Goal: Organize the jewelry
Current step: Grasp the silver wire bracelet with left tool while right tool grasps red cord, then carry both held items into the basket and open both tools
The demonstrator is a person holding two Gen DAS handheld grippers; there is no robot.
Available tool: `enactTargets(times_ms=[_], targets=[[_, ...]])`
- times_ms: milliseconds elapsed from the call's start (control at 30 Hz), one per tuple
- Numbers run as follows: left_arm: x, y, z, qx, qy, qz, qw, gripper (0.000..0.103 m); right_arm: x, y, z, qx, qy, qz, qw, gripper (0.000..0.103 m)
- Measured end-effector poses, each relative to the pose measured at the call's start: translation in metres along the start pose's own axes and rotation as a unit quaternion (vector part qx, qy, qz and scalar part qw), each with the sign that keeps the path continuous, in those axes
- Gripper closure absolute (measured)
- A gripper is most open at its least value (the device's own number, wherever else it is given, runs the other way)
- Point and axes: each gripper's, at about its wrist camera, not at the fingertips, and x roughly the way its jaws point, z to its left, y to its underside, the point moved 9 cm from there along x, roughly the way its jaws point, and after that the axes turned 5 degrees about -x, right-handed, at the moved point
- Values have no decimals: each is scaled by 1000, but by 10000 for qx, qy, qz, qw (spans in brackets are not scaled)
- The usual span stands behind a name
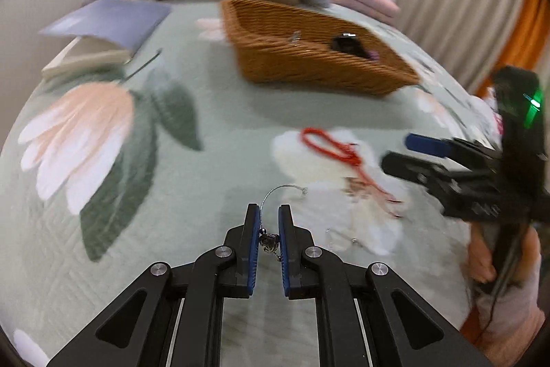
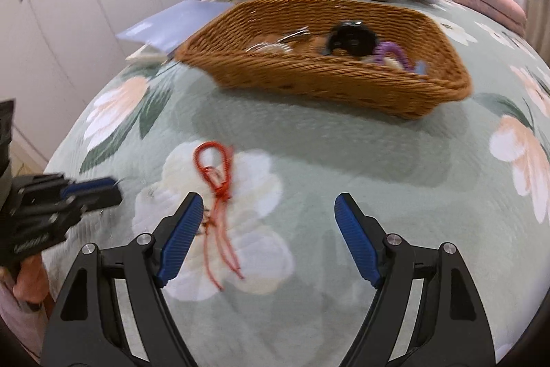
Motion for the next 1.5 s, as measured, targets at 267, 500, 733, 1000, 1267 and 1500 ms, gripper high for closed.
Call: enactTargets(times_ms=[267,500,733,1000,1267,1500], targets=[[-21,-1,19,-61,89,-140,9998,49,14,-11,28,-321,-165,-23,9993,26],[-30,1,47,-496,378,-130,9980,50,34,-18,43,-496,-237,91,9984,56],[-11,16,16,-108,322,172,9993,50,42,-14,55,-770,-75,134,9969,75],[-1,15,6,222,-383,59,9990,92,40,-11,55,-864,-58,114,9962,89],[-13,3,-3,230,-233,-400,9987,92,24,-5,65,-994,-381,144,9942,94],[-32,-12,-15,162,204,-761,9968,92,-22,-23,49,-571,-838,-304,9944,94]])
